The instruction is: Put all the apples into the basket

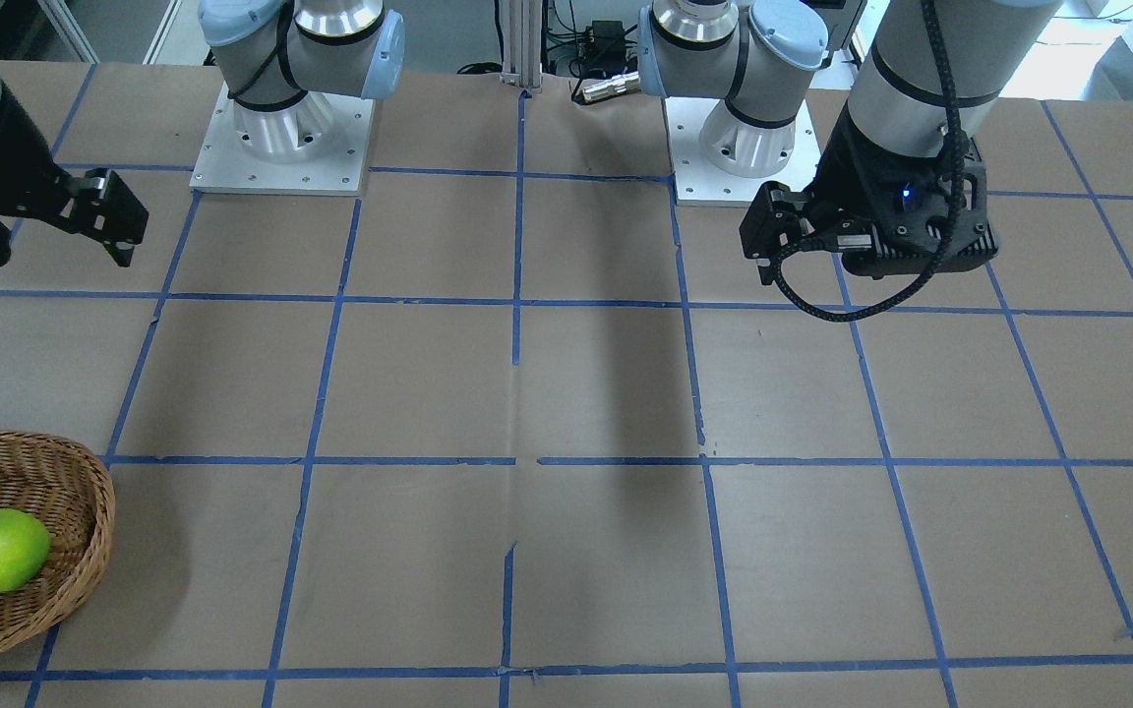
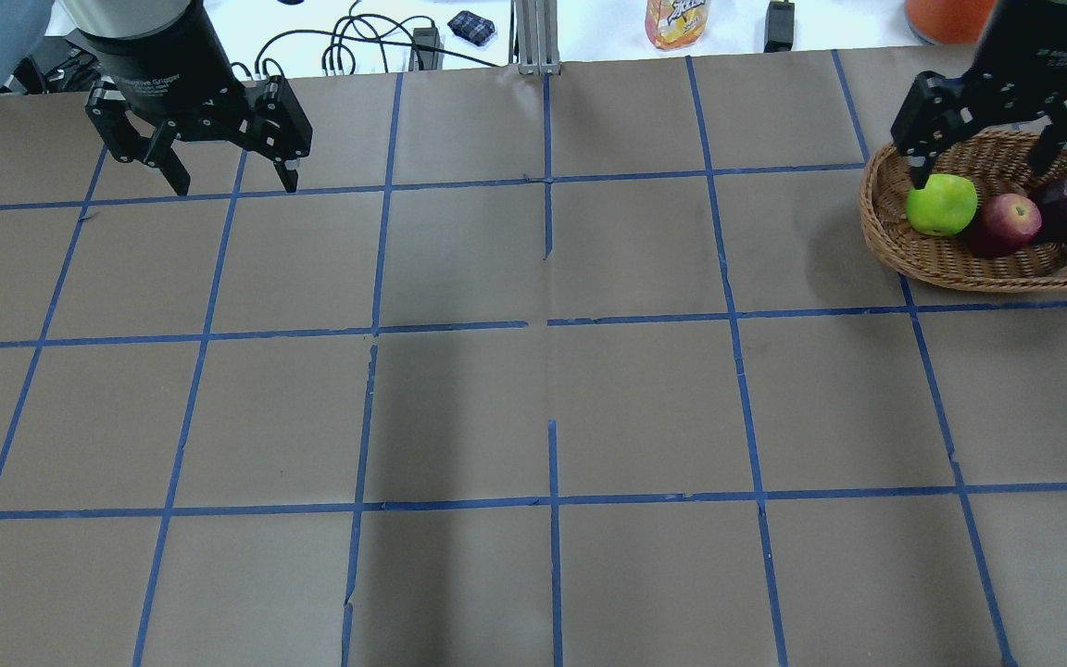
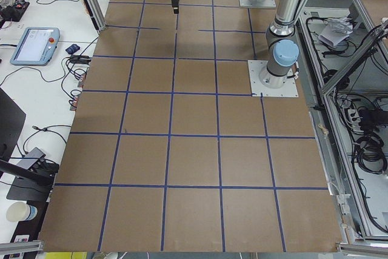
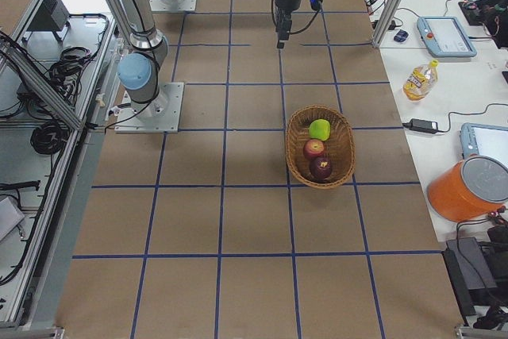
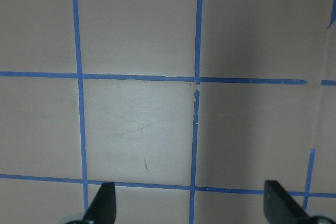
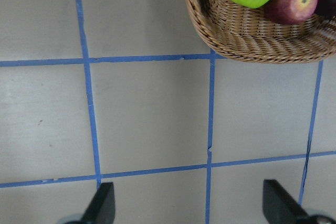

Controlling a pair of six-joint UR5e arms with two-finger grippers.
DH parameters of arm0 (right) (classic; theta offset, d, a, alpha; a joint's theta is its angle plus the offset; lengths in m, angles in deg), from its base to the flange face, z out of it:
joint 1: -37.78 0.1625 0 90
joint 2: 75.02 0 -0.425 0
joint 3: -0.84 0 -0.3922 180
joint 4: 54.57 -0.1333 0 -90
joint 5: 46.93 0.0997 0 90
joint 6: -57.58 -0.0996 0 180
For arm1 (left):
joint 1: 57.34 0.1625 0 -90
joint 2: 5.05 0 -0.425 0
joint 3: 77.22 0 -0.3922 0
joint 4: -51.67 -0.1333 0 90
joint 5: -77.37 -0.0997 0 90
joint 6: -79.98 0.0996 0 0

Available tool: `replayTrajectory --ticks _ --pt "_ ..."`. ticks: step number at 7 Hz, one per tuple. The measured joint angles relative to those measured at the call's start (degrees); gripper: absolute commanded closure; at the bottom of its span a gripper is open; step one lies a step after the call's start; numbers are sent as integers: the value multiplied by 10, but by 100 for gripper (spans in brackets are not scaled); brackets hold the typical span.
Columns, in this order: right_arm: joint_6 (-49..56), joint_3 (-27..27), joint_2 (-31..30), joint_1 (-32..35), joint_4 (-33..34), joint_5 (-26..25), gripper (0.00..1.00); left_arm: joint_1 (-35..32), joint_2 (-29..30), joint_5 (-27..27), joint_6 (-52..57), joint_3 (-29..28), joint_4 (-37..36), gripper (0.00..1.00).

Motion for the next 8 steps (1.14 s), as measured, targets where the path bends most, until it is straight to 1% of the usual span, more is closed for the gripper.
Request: replayTrajectory --ticks 1,2,3,4,6,8 --pt "-47 17 -6 33 4 1 0 0 0 0 0 0 0 0" --pt "-80 27 -12 54 13 20 0 0 0 0 0 0 -1 0" --pt "-95 28 -17 64 23 60 0 1 0 -1 0 0 -1 0" --pt "-100 30 -21 66 30 87 0 1 0 -1 0 0 -1 0" --pt "-97 35 -35 60 12 107 0 1 0 -1 0 0 -1 0" --pt "-94 37 -40 57 -2 109 0 1 0 -1 0 0 -1 0"
